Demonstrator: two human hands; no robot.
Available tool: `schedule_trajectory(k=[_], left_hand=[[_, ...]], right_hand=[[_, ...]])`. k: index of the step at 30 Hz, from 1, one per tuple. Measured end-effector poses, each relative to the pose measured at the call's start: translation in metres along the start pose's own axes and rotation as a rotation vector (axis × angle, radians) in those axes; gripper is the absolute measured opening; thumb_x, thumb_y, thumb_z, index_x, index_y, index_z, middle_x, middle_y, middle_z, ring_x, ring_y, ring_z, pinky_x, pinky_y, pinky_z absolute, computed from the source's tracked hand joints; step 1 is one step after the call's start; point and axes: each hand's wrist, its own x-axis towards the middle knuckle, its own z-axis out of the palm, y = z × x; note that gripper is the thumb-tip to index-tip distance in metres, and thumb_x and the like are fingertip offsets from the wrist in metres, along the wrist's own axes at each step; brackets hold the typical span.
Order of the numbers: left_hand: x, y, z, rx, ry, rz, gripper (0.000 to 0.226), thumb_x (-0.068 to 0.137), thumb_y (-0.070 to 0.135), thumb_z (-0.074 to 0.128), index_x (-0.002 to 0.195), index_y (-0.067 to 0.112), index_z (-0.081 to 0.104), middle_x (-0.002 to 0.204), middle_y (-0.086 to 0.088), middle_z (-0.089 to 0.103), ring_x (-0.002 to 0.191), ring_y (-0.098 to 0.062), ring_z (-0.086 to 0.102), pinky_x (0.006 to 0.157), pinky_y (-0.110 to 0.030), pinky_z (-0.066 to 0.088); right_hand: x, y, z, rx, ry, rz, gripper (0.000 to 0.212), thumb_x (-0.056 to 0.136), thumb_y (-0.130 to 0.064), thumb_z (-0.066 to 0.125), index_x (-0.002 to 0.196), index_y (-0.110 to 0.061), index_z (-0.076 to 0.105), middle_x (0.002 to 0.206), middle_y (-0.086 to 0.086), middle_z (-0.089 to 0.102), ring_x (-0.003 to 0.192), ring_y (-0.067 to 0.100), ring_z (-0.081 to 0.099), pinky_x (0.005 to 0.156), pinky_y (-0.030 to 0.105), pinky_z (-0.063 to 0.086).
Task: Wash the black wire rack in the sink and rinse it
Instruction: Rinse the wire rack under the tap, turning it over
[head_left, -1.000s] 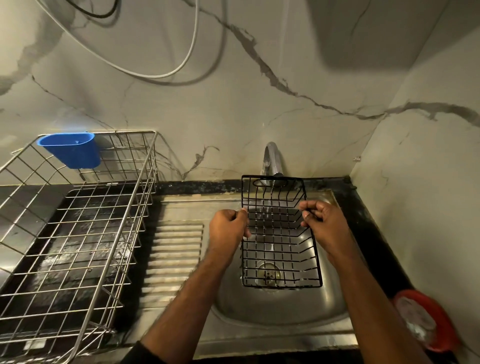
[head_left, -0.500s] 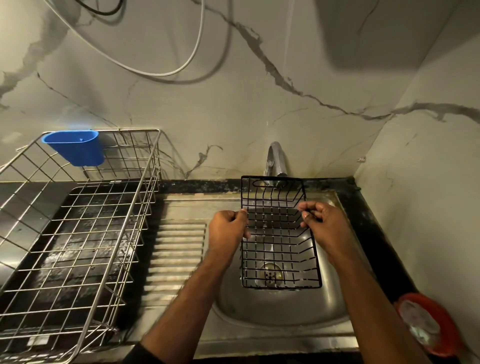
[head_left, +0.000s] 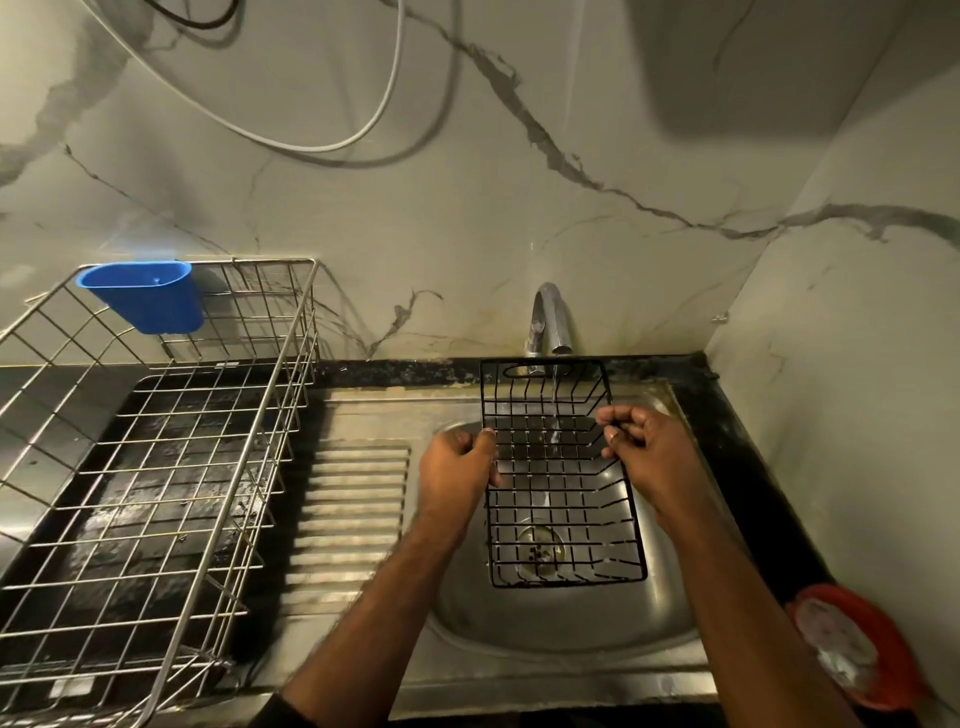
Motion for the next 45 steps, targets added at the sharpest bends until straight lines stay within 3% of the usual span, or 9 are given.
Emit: schedule_trajectory(k=[7, 11, 15, 21, 26, 30, 34, 40, 45], left_hand=[[0.001, -0.002, -0.001, -0.01, 0.035, 0.008, 0.033, 0.1, 0.026, 0.057, 0.079, 0.004, 0.07, 0.061, -0.009, 0.07, 0.053, -0.013, 0.061, 0.06, -0.025, 0.053], [0.0, -0.007, -0.004, -0.008, 0.071, 0.017, 0.034, 0.099, 0.025, 0.057, 0.079, 0.0, 0.069, 0.065, -0.016, 0.071, 0.051, -0.007, 0.064, 0.06, -0.021, 0.054], [-0.002, -0.01, -0.006, -0.014, 0.082, 0.03, 0.034, 0.098, 0.025, 0.058, 0.078, 0.0, 0.068, 0.065, -0.017, 0.071, 0.05, -0.009, 0.064, 0.067, -0.036, 0.06], [-0.004, -0.012, -0.009, 0.004, 0.1, 0.048, 0.036, 0.096, 0.027, 0.059, 0.074, 0.0, 0.068, 0.061, -0.015, 0.07, 0.051, -0.011, 0.064, 0.064, -0.037, 0.058], [-0.004, -0.015, -0.013, -0.018, 0.054, 0.038, 0.034, 0.096, 0.028, 0.058, 0.075, 0.003, 0.069, 0.061, -0.013, 0.07, 0.053, -0.017, 0.06, 0.064, -0.039, 0.056], [-0.002, -0.018, -0.017, -0.059, -0.022, 0.036, 0.034, 0.097, 0.03, 0.057, 0.079, 0.003, 0.069, 0.062, -0.012, 0.071, 0.06, -0.022, 0.063, 0.074, -0.043, 0.057], [-0.002, -0.016, -0.021, -0.085, -0.073, 0.026, 0.034, 0.097, 0.035, 0.058, 0.08, 0.008, 0.071, 0.066, -0.009, 0.074, 0.068, -0.022, 0.07, 0.083, -0.038, 0.056], [-0.004, -0.012, -0.026, -0.077, -0.104, 0.041, 0.035, 0.099, 0.033, 0.06, 0.08, 0.006, 0.072, 0.072, -0.011, 0.075, 0.069, -0.02, 0.063, 0.079, -0.037, 0.053], [-0.005, -0.012, -0.027, -0.138, -0.074, 0.051, 0.036, 0.101, 0.028, 0.059, 0.073, 0.008, 0.07, 0.066, -0.015, 0.071, 0.074, -0.04, 0.068, 0.083, -0.043, 0.055]], right_hand=[[0.001, -0.001, 0.002, -0.002, -0.011, -0.004, 0.022, 0.097, -0.004, 0.061, 0.113, -0.015, 0.07, 0.103, -0.004, 0.074, 0.073, 0.007, 0.07, 0.062, 0.009, 0.051], [0.001, -0.005, 0.003, 0.012, -0.028, -0.011, 0.019, 0.097, -0.005, 0.061, 0.112, -0.013, 0.07, 0.101, -0.002, 0.074, 0.069, 0.008, 0.07, 0.061, 0.01, 0.051], [-0.001, -0.006, 0.004, 0.0, -0.033, -0.033, 0.019, 0.097, -0.005, 0.062, 0.112, -0.011, 0.069, 0.102, -0.001, 0.074, 0.063, 0.004, 0.068, 0.059, 0.01, 0.05], [-0.003, -0.009, 0.004, -0.024, -0.028, -0.055, 0.017, 0.096, -0.007, 0.063, 0.111, -0.011, 0.07, 0.1, -0.002, 0.074, 0.064, 0.007, 0.07, 0.058, 0.009, 0.05], [-0.007, -0.008, 0.007, -0.017, -0.012, -0.052, 0.018, 0.097, -0.005, 0.062, 0.112, -0.011, 0.07, 0.101, 0.0, 0.073, 0.065, 0.005, 0.069, 0.058, 0.009, 0.05], [-0.009, -0.007, 0.011, -0.029, 0.016, -0.05, 0.02, 0.097, -0.004, 0.06, 0.112, -0.014, 0.069, 0.103, -0.005, 0.072, 0.07, 0.01, 0.071, 0.06, 0.012, 0.052], [-0.008, -0.003, 0.017, -0.064, 0.038, -0.041, 0.022, 0.098, -0.004, 0.058, 0.114, -0.017, 0.068, 0.103, -0.005, 0.072, 0.075, 0.012, 0.072, 0.064, 0.019, 0.055], [-0.006, 0.002, 0.022, -0.101, 0.054, -0.042, 0.026, 0.098, -0.003, 0.057, 0.115, -0.02, 0.066, 0.107, -0.004, 0.072, 0.076, 0.013, 0.073, 0.072, 0.034, 0.062], [-0.007, 0.002, 0.025, -0.122, 0.025, -0.055, 0.029, 0.098, -0.003, 0.056, 0.117, -0.022, 0.066, 0.104, -0.012, 0.069, 0.076, 0.011, 0.073, 0.073, 0.042, 0.062]])
